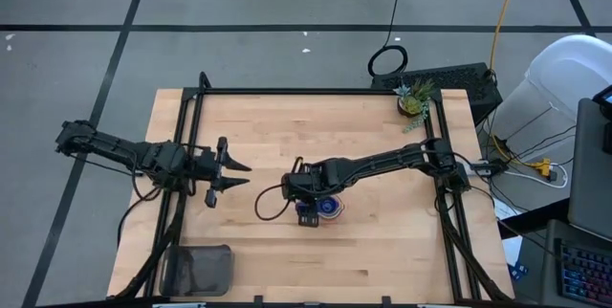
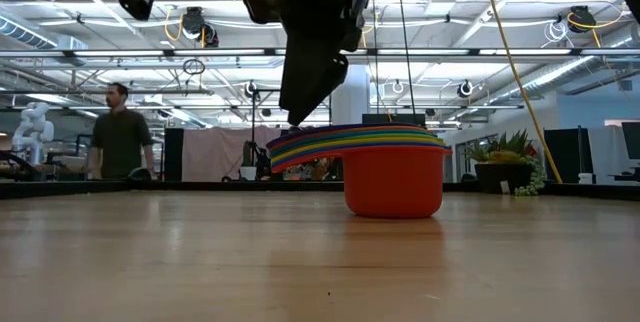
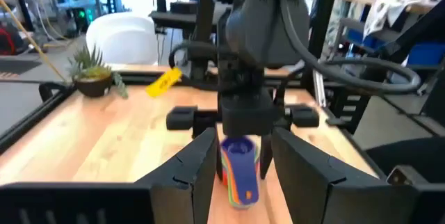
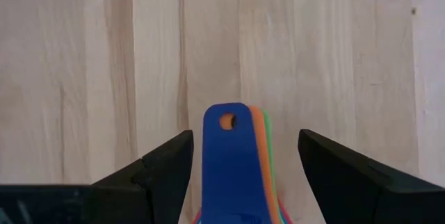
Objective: Nest measuring cups in basket
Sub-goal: Put the nested measuring cups into the black bin
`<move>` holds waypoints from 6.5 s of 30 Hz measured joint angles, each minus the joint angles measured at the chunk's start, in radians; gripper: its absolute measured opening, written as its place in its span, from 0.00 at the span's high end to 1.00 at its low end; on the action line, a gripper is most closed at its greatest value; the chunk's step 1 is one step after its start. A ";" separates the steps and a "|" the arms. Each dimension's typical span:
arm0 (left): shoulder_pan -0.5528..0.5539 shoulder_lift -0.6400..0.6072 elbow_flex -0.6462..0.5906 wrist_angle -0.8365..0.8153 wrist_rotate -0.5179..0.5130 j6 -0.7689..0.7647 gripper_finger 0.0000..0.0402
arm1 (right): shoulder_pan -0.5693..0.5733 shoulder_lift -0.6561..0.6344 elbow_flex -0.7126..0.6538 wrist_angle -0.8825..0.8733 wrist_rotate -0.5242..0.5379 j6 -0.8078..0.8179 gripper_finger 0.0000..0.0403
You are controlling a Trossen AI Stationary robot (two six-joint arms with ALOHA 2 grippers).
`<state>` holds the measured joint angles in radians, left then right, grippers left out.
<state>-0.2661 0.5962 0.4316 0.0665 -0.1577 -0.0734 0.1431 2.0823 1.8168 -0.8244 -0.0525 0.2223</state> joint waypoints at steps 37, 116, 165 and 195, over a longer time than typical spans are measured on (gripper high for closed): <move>0.009 1.070 0.978 -0.793 -0.002 -0.102 0.64 | -0.104 -0.877 -0.785 -0.017 0.205 0.228 0.37; 0.071 1.408 1.032 -0.722 0.132 -0.086 0.54 | -0.017 -1.060 -0.921 0.042 0.260 0.182 0.37; 0.069 1.407 1.056 -0.752 0.131 -0.077 0.48 | -0.017 -1.060 -0.921 0.102 0.261 0.155 0.37; 0.094 1.536 1.329 -1.069 0.148 0.011 0.48 | -0.018 -1.059 -0.920 0.097 0.258 0.158 0.37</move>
<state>-0.1722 2.1326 1.7611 -1.0029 -0.0093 -0.0622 0.1249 1.0229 0.8966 -0.7277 0.2054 0.3801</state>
